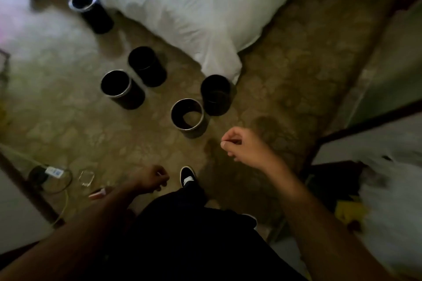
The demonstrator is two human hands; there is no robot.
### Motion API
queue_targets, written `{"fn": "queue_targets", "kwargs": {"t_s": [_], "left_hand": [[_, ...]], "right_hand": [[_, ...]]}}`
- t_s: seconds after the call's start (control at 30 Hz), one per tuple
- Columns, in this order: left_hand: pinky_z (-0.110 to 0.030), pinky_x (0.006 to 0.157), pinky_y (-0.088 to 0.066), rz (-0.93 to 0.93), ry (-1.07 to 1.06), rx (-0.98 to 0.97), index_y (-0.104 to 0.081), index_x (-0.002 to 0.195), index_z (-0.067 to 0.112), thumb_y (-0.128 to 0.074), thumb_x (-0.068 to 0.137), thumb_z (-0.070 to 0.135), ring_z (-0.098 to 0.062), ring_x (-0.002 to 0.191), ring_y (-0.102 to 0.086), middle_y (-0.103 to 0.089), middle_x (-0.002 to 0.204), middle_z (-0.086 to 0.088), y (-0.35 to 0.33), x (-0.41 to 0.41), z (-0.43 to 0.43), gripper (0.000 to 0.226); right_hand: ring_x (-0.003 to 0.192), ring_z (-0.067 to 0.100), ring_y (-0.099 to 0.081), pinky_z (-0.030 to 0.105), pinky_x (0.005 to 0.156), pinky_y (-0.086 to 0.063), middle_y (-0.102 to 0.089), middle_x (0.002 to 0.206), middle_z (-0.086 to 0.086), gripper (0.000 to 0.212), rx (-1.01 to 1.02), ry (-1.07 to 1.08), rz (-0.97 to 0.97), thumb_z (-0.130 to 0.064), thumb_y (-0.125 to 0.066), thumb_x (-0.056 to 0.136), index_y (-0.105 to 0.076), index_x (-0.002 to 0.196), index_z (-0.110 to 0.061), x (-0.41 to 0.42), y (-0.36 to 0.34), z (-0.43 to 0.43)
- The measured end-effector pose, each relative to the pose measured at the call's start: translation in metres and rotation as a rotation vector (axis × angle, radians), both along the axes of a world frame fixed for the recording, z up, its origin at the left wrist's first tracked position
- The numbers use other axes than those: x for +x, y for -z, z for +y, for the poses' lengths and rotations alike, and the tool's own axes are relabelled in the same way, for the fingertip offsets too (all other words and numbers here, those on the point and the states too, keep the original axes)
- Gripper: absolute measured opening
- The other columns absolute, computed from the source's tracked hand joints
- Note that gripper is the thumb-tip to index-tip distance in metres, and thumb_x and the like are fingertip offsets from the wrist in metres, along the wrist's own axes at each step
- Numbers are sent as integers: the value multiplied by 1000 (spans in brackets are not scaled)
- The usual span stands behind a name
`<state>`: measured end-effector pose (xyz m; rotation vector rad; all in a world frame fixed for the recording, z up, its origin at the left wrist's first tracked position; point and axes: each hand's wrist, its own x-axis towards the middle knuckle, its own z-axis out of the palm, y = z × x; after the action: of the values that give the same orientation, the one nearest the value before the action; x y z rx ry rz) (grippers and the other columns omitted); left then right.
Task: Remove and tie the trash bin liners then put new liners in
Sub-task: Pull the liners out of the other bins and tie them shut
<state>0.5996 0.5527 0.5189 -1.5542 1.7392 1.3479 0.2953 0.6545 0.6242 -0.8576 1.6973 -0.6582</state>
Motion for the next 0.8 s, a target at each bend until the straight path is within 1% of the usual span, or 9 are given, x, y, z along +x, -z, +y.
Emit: {"fn": "queue_targets", "kwargs": {"t_s": [0.1, 0.17, 0.23, 0.37, 0.4, 0.5, 0.57, 0.67, 0.8], "left_hand": [[-27, 55, -49, -12, -156, 42, -66, 91, 10, -59, 100, 18, -19, 61, -65, -74, 85, -9, 9, 64, -17, 13], [-26, 54, -47, -4, -245, 62, -65, 90, 11, -59, 100, 17, -17, 59, -63, -72, 82, -8, 12, 99, -33, 13], [-26, 54, -47, 12, -280, 84, -64, 87, 12, -59, 100, 16, -16, 60, -62, -71, 81, -7, 15, 129, -53, 14], [-34, 65, -51, 44, -381, 110, -65, 88, 10, -58, 100, 15, -20, 65, -65, -71, 80, -7, 20, 173, -99, 14], [-34, 65, -51, 49, -410, 96, -65, 88, 11, -59, 100, 16, -18, 63, -65, -71, 79, -6, 21, 179, -111, 14], [-25, 53, -47, 67, -471, 60, -64, 89, 12, -59, 99, 18, -11, 56, -62, -70, 78, -3, 18, 186, -146, 13], [-24, 52, -46, 99, -516, 49, -64, 94, 12, -59, 99, 20, -12, 59, -62, -71, 82, -4, 14, 187, -175, 12], [-25, 55, -45, 167, -559, 23, -62, 94, 12, -57, 101, 20, -13, 61, -61, -71, 85, -5, 2, 187, -223, 12], [-25, 57, -44, 216, -632, -36, -63, 97, 10, -55, 102, 21, -14, 65, -60, -68, 84, -2, -14, 193, -292, 14]], "right_hand": [[79, 12, -71, 32, 70, -58, -72, 98, -2, 4, 44, -129, 22, -25, -68, 94, -64, 95, -25, 41, 20, -69], [78, 13, -71, 31, 70, -56, -73, 97, -1, 4, 58, -187, 28, -24, -68, 94, -64, 94, -25, 67, 29, -115], [79, 13, -71, 31, 70, -52, -72, 97, -1, 4, 73, -232, 34, -23, -67, 94, -64, 94, -26, 90, 38, -160], [80, 13, -70, 26, 67, -50, -72, 98, 0, 3, 142, -285, 109, -22, -66, 95, -65, 96, -25, 119, 60, -225], [80, 13, -70, 28, 67, -52, -72, 96, 0, 3, 165, -301, 133, -21, -66, 95, -66, 95, -24, 122, 68, -235], [74, 17, -69, 46, 82, -60, -72, 85, 2, 8, 213, -346, 161, -15, -70, 91, -69, 85, -21, 128, 91, -258], [77, 21, -67, 45, 84, -58, -72, 85, 7, 10, 268, -373, 194, -13, -69, 91, -68, 82, -18, 130, 104, -272], [79, 21, -67, 38, 78, -56, -72, 84, 7, 10, 323, -375, 236, -10, -67, 91, -69, 82, -14, 132, 116, -296], [67, 18, -64, 27, 61, -52, -70, 79, 8, 14, 388, -401, 220, -5, -64, 94, -68, 82, -11, 144, 132, -342]]}}
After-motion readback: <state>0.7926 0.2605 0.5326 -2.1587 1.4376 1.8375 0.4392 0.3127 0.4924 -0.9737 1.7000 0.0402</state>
